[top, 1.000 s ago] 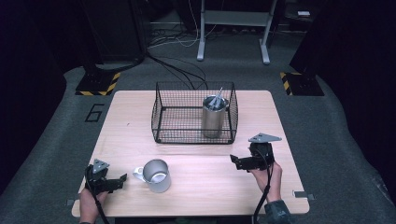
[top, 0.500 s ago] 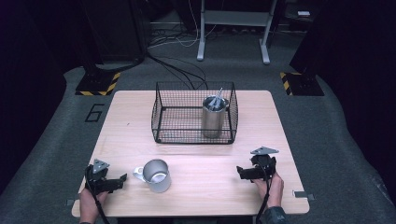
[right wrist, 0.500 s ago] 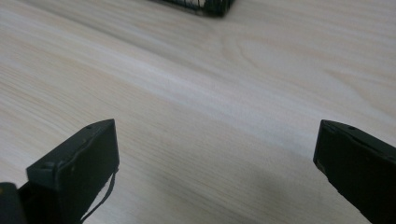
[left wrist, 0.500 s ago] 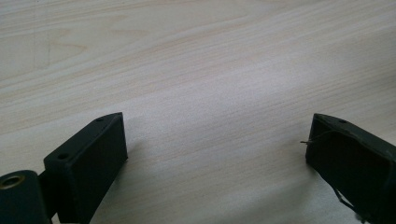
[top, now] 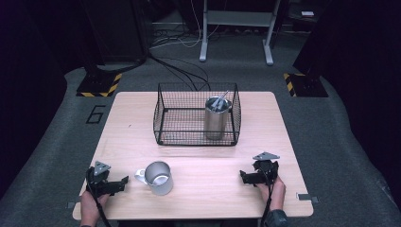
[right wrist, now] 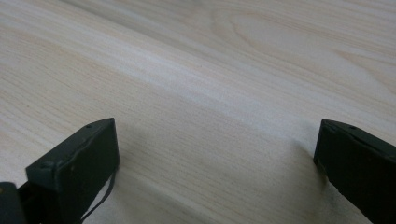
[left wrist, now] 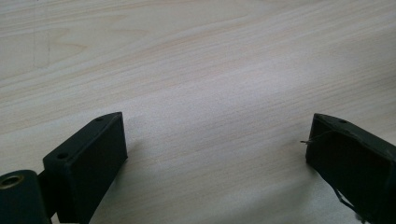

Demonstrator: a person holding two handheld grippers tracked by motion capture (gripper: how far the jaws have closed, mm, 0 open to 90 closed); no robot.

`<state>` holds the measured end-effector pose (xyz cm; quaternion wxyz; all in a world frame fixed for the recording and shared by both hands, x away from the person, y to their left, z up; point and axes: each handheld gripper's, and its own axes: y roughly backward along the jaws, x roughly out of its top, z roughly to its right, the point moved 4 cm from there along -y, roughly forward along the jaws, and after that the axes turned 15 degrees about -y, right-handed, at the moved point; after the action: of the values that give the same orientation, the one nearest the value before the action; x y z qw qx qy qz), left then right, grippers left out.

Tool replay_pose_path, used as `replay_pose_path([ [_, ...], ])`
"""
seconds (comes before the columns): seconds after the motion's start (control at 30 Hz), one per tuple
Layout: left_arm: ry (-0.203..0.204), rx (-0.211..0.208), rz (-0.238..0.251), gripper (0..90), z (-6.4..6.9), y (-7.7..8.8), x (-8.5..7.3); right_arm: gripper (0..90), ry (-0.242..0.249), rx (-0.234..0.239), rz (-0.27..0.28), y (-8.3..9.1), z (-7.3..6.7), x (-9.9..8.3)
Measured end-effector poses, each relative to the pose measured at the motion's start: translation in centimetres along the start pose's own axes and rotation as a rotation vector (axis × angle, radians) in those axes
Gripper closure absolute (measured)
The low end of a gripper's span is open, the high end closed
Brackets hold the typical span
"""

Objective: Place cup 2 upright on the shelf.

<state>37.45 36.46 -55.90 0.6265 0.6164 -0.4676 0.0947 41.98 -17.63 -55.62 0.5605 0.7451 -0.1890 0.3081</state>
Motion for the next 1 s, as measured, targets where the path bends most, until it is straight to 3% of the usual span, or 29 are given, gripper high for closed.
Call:
replay_pose_path([
  [0.27,0.004,0.002,-0.011,5.0,0.0,0.1,0.0,0.0,0.004,0.004,0.030,0.1,0.2,-0.3],
  [0.47,0.040,0.044,-0.026,5.0,-0.2,0.1,0.0,0.0,0.010,0.006,0.039,0.0,0.3,-0.2],
  [0.53,0.030,0.042,-0.056,5.1,-0.4,0.4,-0.1,0.0,0.002,0.008,0.036,0.0,0.2,-0.2],
  [0.6,0.032,0.066,-0.059,6.2,-0.7,0.6,-0.1,0.0,0.013,0.018,0.028,0.1,0.3,-0.2],
  [0.67,0.084,0.052,-0.034,5.1,-0.9,0.9,0.0,0.0,0.024,0.025,0.025,0.1,0.4,-0.3],
  [0.8,0.125,0.040,0.021,0.8,-1.8,2.6,1.1,0.0,0.026,0.028,0.027,0.2,0.5,-0.3],
  [0.9,0.135,0.025,0.062,0.2,-2.1,4.1,2.5,0.0,0.021,0.028,0.026,0.2,0.4,-0.3],
  [1.0,0.113,0.006,0.088,0.2,-1.8,5.6,4.1,0.0,0.022,0.028,0.026,0.2,0.4,-0.3],
])
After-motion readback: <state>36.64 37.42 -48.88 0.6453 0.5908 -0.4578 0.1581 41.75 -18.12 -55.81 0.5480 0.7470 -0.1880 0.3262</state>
